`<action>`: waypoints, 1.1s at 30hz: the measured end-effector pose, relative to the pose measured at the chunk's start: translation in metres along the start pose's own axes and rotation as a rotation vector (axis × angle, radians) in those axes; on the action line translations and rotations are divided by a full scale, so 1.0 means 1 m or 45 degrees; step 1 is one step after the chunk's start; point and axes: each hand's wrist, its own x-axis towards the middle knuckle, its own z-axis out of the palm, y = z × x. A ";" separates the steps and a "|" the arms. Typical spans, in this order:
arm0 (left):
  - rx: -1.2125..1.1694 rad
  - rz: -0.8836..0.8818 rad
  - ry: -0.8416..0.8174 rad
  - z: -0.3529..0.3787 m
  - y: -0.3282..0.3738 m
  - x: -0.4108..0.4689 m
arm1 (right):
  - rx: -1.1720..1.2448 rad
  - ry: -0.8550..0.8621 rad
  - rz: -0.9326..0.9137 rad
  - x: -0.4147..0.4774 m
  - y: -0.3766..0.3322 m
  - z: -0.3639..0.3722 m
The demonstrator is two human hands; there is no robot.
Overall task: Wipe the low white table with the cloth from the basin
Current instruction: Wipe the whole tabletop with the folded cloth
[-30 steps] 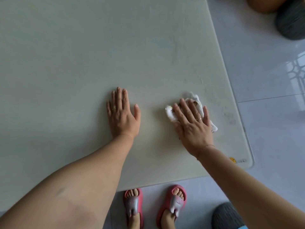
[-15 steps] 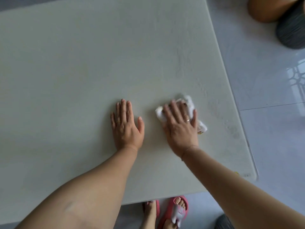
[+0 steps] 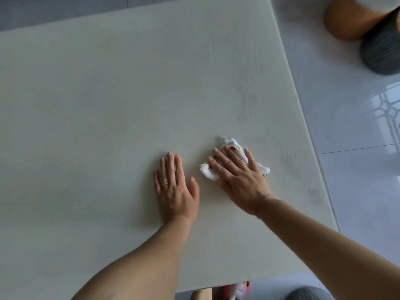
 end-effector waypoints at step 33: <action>0.048 -0.014 -0.060 0.001 -0.001 0.000 | 0.198 0.152 0.570 0.110 0.006 -0.016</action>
